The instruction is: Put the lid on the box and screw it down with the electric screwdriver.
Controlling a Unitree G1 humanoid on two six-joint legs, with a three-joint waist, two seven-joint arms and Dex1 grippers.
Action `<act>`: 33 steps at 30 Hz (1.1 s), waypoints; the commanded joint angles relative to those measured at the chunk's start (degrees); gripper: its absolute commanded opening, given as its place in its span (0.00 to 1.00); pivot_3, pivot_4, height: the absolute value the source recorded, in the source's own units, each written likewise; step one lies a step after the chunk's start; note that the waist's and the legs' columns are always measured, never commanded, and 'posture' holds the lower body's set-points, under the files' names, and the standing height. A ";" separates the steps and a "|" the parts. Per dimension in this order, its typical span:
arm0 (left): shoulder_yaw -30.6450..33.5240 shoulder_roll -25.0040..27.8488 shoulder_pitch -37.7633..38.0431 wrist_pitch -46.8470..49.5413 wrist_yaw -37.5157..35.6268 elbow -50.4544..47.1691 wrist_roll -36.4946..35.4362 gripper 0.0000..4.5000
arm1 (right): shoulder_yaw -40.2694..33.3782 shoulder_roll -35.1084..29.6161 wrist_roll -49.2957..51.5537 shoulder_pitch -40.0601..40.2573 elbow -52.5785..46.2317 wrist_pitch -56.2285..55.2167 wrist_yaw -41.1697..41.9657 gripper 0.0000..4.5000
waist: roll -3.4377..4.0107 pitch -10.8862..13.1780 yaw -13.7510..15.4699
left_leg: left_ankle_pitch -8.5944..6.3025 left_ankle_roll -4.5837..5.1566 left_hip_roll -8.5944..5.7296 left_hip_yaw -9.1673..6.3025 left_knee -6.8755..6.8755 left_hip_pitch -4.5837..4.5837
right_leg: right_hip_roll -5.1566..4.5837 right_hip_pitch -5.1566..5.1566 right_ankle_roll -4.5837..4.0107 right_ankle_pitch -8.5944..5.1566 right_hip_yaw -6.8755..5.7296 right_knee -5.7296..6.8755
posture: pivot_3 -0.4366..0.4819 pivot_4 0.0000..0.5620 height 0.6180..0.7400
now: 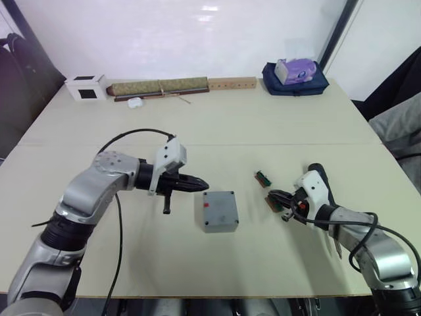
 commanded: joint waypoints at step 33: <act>0.68 1.35 2.79 -0.28 -0.18 0.16 -0.60 0.00 | 5.48 2.52 10.12 -8.90 -14.99 8.93 -2.13 0.01 | 0.00 0.00 0.05 | 0.00 0.00 0.02 -0.04 0.02 -0.01 | -0.05 -0.01 0.00 0.00 -0.01 0.02 | 0.48 0.27 1.00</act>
